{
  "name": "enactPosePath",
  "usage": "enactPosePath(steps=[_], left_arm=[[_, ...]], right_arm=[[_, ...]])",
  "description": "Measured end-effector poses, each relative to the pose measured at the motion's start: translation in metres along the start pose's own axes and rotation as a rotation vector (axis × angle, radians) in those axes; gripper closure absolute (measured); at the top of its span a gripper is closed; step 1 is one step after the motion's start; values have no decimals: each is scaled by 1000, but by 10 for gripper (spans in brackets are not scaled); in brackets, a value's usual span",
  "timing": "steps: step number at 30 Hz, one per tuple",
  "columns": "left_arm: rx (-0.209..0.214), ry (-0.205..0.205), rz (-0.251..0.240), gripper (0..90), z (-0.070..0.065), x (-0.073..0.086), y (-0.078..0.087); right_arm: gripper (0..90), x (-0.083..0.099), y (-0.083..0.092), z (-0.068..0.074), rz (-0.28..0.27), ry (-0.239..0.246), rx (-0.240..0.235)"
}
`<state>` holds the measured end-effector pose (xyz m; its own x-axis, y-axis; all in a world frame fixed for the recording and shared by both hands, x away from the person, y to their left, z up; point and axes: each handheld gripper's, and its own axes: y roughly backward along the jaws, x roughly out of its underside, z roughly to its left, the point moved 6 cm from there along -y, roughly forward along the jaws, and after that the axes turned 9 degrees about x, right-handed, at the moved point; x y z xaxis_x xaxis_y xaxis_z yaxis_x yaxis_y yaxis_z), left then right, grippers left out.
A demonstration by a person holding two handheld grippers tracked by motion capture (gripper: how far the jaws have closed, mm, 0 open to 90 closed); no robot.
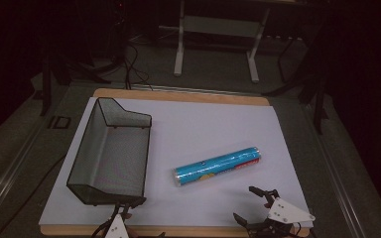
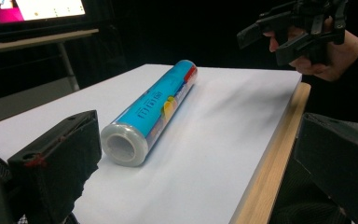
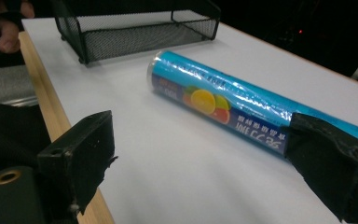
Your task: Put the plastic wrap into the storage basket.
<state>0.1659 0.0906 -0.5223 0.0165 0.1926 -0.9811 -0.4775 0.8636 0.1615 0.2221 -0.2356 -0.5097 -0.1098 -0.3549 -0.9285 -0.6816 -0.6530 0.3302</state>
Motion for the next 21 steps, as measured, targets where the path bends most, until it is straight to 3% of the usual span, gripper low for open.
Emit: enactPosePath(steps=[5,6,15,21], left_arm=[[18,-2,-1,7,-3,-1,-2],[18,0,-3,7,-4,-1,-2],[37,8,-1,7,-7,-2,-4],[42,2,-2,7,-8,-2,-4]], right_arm=[[84,0,-4,3,23,39,-1],[85,2,-8,6,69,70,-21],[84,10,-14,10,187,140,-65],[84,12,-16,8,246,190,-40]])
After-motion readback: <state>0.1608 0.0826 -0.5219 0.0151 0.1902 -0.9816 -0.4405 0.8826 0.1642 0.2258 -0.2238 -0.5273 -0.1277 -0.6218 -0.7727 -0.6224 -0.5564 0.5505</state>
